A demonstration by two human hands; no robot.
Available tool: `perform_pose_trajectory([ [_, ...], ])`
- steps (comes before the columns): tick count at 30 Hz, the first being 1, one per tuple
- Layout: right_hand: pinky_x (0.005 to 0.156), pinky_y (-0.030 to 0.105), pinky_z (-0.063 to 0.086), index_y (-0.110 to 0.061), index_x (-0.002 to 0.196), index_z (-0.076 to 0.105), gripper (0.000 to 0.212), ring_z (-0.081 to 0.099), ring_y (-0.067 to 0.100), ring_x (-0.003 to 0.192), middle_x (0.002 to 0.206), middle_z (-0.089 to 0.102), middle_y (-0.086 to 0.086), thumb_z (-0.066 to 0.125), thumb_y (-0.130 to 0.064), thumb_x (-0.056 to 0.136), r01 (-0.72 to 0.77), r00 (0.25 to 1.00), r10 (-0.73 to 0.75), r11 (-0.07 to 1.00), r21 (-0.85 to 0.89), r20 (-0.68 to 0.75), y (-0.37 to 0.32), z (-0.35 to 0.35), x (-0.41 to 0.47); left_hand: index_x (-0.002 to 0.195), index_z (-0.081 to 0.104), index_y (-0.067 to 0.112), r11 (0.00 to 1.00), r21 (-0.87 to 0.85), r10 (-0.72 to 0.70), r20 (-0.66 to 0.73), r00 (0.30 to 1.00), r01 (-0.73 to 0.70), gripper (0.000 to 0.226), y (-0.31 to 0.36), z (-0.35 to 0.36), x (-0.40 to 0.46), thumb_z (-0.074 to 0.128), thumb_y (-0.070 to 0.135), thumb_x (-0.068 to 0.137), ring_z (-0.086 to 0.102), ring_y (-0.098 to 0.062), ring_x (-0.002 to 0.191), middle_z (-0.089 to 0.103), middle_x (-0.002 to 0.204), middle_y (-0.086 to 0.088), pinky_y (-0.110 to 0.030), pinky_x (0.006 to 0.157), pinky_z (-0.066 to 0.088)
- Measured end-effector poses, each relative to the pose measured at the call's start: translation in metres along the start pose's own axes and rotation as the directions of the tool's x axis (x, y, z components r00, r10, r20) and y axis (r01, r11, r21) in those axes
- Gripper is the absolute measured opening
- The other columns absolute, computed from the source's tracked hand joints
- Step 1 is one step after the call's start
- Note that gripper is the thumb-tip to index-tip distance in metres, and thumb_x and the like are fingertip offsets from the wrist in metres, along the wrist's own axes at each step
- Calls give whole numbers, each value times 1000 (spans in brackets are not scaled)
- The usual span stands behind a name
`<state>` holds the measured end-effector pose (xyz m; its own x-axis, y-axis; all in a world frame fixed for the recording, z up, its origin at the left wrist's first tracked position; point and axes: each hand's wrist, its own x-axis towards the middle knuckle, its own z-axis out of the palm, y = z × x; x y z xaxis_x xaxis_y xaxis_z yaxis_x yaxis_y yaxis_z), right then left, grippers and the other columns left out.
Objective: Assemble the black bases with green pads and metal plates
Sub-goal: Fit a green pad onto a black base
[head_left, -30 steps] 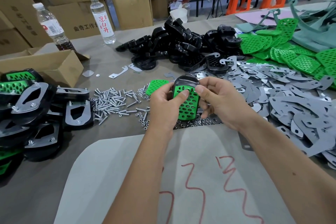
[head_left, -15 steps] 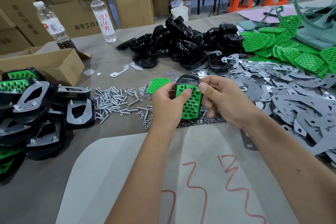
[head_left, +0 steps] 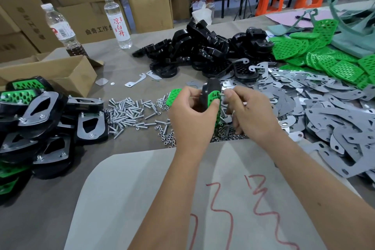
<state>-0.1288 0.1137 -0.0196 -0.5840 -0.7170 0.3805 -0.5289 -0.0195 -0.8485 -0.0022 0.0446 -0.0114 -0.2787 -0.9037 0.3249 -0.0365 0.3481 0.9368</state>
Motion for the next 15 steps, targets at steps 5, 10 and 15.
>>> perform_pose_trajectory([
  [5, 50, 32, 31, -14, 64, 49, 44, 35, 14, 49, 52, 41, -3, 52, -22, 107, -27, 999, 29, 998, -51, 27, 2, 1, 2, 84, 62, 19, 993, 29, 111, 45, 993, -113, 24, 1, 1, -4, 82, 8, 77, 70, -7, 68, 73, 74, 8, -28, 66, 58],
  [10, 49, 39, 30, -4, 66, 48, 42, 37, 25, 49, 52, 43, 5, 55, -17, 106, 142, 987, -154, 966, -214, -37, -6, -4, 1, 82, 60, 15, 980, 55, 185, 91, 979, -191, 22, 5, -2, -1, 79, 6, 80, 67, -14, 67, 70, 72, 6, -30, 63, 55],
  [15, 53, 35, 29, -10, 64, 48, 44, 38, 24, 51, 51, 43, -2, 54, -17, 107, 83, 996, -90, 981, -176, -29, -7, 3, 1, 84, 60, 11, 965, 79, 238, 151, 959, -252, 18, 5, -12, 6, 78, 7, 81, 64, -22, 68, 68, 72, 2, -40, 65, 55],
])
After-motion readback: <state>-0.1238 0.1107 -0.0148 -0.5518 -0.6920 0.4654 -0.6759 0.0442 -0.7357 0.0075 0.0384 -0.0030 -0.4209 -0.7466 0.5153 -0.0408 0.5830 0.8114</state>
